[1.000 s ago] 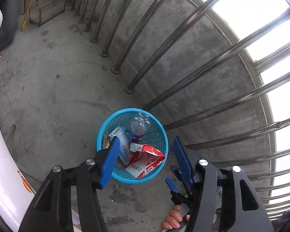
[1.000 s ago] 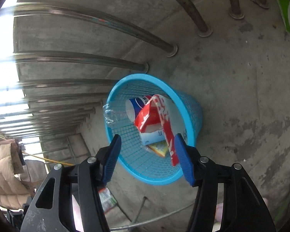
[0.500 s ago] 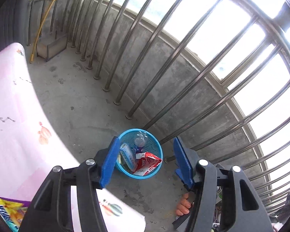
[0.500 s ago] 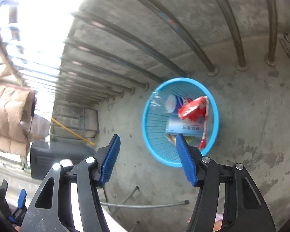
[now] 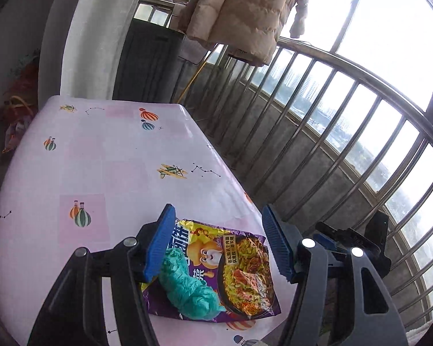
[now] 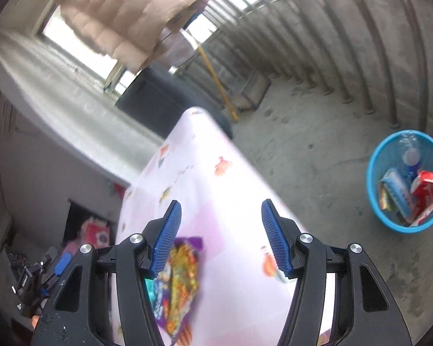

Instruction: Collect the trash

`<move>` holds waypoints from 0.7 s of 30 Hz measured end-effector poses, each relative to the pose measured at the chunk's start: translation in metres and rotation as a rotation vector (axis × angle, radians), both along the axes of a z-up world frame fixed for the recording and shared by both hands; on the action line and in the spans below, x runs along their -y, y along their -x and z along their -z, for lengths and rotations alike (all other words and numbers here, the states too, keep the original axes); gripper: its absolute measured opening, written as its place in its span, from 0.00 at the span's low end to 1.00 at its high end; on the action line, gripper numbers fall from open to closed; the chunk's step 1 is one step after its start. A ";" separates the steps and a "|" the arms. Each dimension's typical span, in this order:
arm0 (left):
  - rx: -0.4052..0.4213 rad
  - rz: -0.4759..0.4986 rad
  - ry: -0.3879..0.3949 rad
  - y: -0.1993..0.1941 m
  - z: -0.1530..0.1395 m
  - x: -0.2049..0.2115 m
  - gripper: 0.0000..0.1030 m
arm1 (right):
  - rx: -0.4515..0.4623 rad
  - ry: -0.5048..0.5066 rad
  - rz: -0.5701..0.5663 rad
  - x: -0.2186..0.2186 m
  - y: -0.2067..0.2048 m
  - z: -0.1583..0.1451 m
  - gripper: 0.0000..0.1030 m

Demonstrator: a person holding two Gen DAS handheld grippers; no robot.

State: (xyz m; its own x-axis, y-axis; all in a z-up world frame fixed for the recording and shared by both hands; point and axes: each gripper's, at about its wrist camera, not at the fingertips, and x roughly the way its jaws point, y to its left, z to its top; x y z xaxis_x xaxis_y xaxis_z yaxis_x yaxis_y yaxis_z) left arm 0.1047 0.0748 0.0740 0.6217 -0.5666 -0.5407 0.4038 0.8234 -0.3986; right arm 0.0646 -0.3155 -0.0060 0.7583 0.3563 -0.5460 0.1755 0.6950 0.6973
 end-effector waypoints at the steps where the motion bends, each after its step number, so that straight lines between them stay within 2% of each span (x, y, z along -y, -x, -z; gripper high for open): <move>1: 0.002 -0.016 -0.003 0.008 0.006 -0.006 0.59 | -0.002 0.000 -0.055 -0.015 -0.005 -0.002 0.52; 4: -0.012 -0.072 -0.038 0.025 0.030 -0.015 0.59 | -0.027 0.021 -0.186 -0.053 -0.020 -0.002 0.48; 7: -0.089 -0.116 -0.028 0.034 0.059 -0.023 0.59 | -0.086 0.051 -0.234 -0.073 -0.031 0.003 0.38; 11: -0.173 -0.132 -0.003 0.036 0.086 -0.032 0.57 | -0.146 0.040 -0.266 -0.081 -0.042 0.008 0.23; 16: -0.235 -0.119 -0.005 0.032 0.106 -0.033 0.44 | -0.169 0.027 -0.346 -0.117 -0.043 0.003 0.22; 21: -0.232 -0.105 -0.018 0.028 0.112 -0.028 0.35 | -0.193 -0.024 -0.457 -0.143 -0.055 0.003 0.25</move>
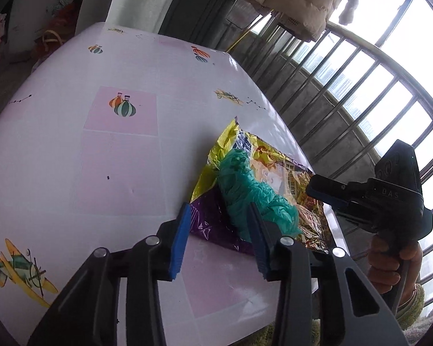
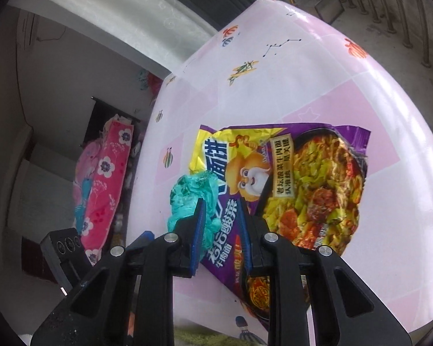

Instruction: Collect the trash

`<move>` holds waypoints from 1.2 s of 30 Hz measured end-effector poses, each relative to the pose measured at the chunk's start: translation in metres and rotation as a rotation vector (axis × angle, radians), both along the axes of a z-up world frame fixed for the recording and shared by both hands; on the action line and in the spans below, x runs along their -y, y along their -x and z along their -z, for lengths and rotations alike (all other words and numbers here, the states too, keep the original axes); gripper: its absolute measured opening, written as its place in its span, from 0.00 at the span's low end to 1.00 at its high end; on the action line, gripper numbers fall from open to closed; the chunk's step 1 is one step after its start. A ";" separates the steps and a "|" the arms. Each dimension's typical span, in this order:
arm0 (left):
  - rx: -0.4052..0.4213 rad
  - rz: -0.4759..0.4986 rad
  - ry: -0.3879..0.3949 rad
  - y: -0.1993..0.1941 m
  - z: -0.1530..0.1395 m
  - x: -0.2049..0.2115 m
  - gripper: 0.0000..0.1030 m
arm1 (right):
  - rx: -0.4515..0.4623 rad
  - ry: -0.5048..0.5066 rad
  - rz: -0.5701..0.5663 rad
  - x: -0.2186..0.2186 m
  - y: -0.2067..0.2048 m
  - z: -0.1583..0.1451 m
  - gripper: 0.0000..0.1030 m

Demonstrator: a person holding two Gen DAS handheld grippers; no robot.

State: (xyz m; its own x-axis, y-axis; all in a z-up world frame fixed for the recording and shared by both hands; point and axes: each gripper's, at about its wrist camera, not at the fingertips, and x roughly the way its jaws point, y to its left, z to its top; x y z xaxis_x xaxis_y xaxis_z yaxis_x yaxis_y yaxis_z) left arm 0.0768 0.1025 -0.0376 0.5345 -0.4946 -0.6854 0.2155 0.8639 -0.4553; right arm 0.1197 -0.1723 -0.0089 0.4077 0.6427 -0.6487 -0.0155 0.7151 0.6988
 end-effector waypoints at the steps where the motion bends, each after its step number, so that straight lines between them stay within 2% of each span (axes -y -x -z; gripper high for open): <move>1: -0.005 0.002 -0.001 -0.001 0.001 0.001 0.34 | -0.010 -0.014 -0.019 -0.004 -0.004 0.001 0.27; 3: -0.016 0.005 -0.001 -0.004 0.005 0.002 0.33 | -0.028 -0.046 -0.049 -0.011 -0.005 0.001 0.38; 7: -0.027 0.014 0.023 -0.009 0.011 0.002 0.32 | -0.067 -0.048 -0.083 -0.022 -0.010 0.005 0.47; 13: -0.040 0.020 0.037 -0.018 0.017 0.002 0.32 | -0.122 -0.041 -0.061 -0.023 -0.015 0.013 0.49; 17: -0.037 0.008 0.052 -0.020 0.017 0.000 0.32 | -0.102 -0.014 -0.004 0.002 -0.009 0.002 0.49; 19: -0.035 -0.005 0.053 -0.020 0.017 -0.001 0.32 | -0.094 0.019 0.033 0.014 -0.010 -0.003 0.49; 23: 0.000 -0.039 0.065 -0.014 0.008 -0.009 0.32 | -0.082 0.150 0.101 0.036 -0.008 -0.012 0.49; 29: 0.061 -0.069 0.097 -0.006 -0.009 -0.022 0.32 | -0.010 0.331 0.213 0.060 -0.002 -0.026 0.49; 32: 0.086 -0.066 0.111 0.000 -0.015 -0.027 0.32 | -0.028 0.359 0.240 0.063 0.004 -0.022 0.49; 36: 0.093 -0.066 0.124 0.008 -0.015 -0.033 0.32 | -0.090 0.389 0.222 0.053 0.013 -0.011 0.47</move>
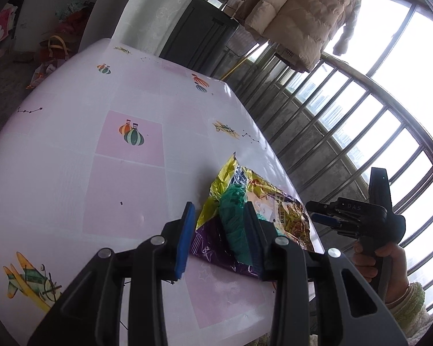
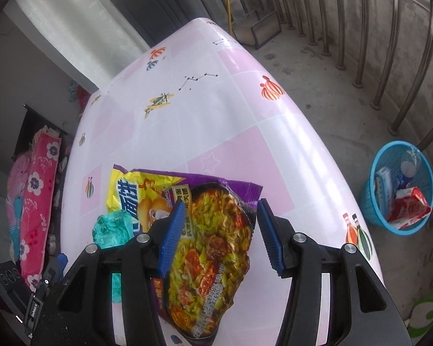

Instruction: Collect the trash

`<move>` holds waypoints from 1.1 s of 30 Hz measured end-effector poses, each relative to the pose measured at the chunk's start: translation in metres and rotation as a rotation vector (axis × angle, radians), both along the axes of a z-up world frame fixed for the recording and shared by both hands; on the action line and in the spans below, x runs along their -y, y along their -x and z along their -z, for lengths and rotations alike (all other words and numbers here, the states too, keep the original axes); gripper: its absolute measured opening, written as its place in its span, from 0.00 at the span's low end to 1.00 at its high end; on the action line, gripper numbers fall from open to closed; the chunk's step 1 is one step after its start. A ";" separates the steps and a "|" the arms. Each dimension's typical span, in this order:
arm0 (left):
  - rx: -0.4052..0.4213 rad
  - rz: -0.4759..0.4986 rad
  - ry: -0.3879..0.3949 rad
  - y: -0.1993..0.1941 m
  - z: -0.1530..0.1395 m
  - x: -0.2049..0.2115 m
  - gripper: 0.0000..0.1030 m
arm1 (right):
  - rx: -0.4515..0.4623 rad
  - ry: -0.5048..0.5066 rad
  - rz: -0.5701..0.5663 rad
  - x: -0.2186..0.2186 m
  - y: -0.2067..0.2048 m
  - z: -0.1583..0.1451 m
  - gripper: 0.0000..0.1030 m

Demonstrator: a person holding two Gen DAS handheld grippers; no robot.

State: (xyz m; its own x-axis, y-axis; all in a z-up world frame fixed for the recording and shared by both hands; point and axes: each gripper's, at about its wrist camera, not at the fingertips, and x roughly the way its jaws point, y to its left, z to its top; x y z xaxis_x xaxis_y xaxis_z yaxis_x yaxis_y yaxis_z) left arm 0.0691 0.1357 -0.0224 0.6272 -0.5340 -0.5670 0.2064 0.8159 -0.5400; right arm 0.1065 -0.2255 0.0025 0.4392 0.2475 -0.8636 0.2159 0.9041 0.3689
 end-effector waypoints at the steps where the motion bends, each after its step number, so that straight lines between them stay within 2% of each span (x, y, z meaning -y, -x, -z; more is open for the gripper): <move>1: -0.003 -0.002 0.006 0.001 0.001 -0.002 0.32 | -0.013 0.002 0.001 -0.002 0.003 0.003 0.46; 5: -0.008 -0.011 0.025 0.008 0.004 -0.011 0.32 | -0.058 -0.011 0.015 -0.012 0.014 0.015 0.37; 9: -0.005 -0.021 0.045 0.016 0.005 -0.020 0.32 | -0.113 -0.131 0.070 -0.012 0.029 0.031 0.26; 11: 0.000 -0.027 0.054 0.020 0.005 -0.025 0.32 | -0.124 -0.194 0.099 -0.014 0.036 0.035 0.24; 15: 0.008 -0.038 0.073 0.025 0.004 -0.035 0.32 | -0.149 -0.267 0.112 -0.029 0.046 0.039 0.24; 21: 0.016 -0.055 0.095 0.032 0.004 -0.048 0.32 | -0.184 -0.317 0.061 -0.067 0.048 0.041 0.24; 26: 0.014 -0.084 0.112 0.034 0.006 -0.059 0.32 | -0.239 -0.359 -0.039 -0.104 0.043 0.044 0.24; 29: 0.012 -0.096 0.118 0.036 0.007 -0.064 0.32 | -0.247 -0.350 -0.113 -0.126 0.039 0.041 0.25; 31: 0.010 -0.102 0.122 0.036 0.008 -0.066 0.32 | -0.238 -0.337 -0.159 -0.135 0.035 0.037 0.26; 33: 0.007 -0.111 0.126 0.036 0.009 -0.068 0.32 | -0.222 -0.311 -0.194 -0.137 0.033 0.030 0.35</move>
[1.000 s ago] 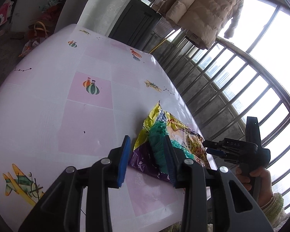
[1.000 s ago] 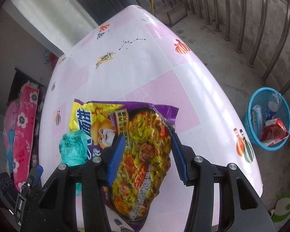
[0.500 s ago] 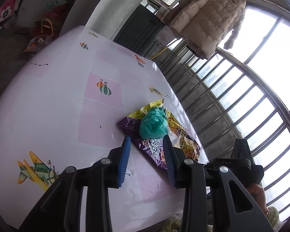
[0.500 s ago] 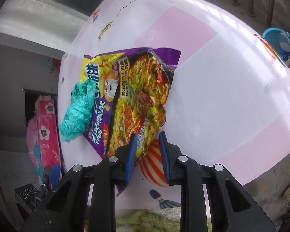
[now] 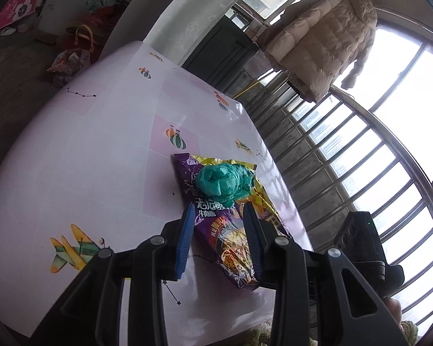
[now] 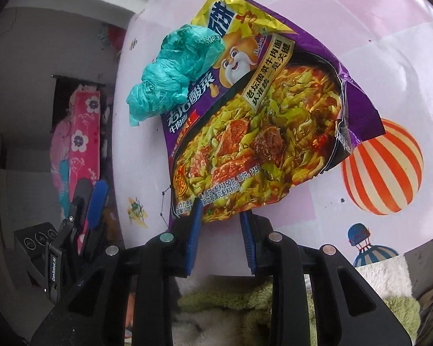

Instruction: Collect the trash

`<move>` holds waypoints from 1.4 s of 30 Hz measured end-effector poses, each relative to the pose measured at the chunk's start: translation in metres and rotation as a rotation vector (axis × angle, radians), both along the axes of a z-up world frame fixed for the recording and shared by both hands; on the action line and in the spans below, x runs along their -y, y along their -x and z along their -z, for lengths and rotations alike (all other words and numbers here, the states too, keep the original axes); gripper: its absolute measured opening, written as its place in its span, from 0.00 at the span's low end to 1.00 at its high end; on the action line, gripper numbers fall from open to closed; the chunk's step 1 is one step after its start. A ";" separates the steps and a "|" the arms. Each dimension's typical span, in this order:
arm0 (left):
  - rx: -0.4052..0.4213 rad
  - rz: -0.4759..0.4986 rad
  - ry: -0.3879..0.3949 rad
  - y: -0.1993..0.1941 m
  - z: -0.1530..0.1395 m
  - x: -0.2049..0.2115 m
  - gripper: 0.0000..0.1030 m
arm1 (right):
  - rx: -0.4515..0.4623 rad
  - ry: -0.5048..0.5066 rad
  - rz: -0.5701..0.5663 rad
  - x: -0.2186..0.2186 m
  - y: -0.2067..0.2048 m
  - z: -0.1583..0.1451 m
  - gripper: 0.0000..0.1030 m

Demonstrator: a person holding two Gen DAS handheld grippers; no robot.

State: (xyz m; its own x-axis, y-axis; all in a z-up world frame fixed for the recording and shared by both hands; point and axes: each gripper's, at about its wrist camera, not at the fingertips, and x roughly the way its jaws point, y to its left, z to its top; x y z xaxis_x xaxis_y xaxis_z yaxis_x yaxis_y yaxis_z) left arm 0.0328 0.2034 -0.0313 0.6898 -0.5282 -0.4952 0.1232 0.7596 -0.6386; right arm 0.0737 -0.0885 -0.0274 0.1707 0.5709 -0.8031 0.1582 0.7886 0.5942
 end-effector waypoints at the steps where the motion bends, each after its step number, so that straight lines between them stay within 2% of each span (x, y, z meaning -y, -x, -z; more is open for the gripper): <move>1: 0.000 -0.003 0.004 0.000 0.000 -0.001 0.32 | 0.013 0.016 -0.015 -0.001 -0.001 -0.004 0.38; 5: -0.002 -0.017 0.006 0.001 0.000 -0.004 0.32 | 0.074 0.085 -0.088 0.000 0.000 -0.027 0.50; 9: -0.013 -0.030 -0.002 0.000 0.001 -0.007 0.32 | 0.173 0.144 -0.155 -0.005 0.010 -0.056 0.56; 12: -0.025 -0.034 -0.011 -0.001 0.001 -0.008 0.33 | 0.250 0.176 -0.154 0.001 0.009 -0.072 0.58; 16: -0.026 -0.036 -0.022 -0.003 -0.004 -0.004 0.42 | 0.295 0.188 -0.103 0.021 0.003 -0.078 0.58; 18: -0.021 -0.040 -0.033 -0.004 -0.007 -0.003 0.47 | 0.300 0.191 -0.079 0.031 -0.007 -0.076 0.58; 24: -0.013 -0.044 -0.044 -0.010 -0.017 0.002 0.52 | 0.312 0.183 -0.038 0.054 -0.031 -0.067 0.58; 29: 0.046 -0.013 -0.060 -0.003 -0.027 0.005 0.58 | 0.303 0.161 -0.003 0.077 -0.041 -0.056 0.58; 33: 0.050 0.032 -0.041 0.001 -0.026 0.014 0.58 | 0.274 0.152 0.025 0.096 -0.042 -0.044 0.58; 37: 0.031 0.105 -0.056 -0.009 -0.024 0.036 0.59 | 0.250 0.109 0.063 0.115 -0.044 -0.031 0.58; 42: -0.023 0.100 -0.105 -0.034 -0.018 0.060 0.59 | 0.230 0.060 0.051 0.124 -0.052 -0.021 0.58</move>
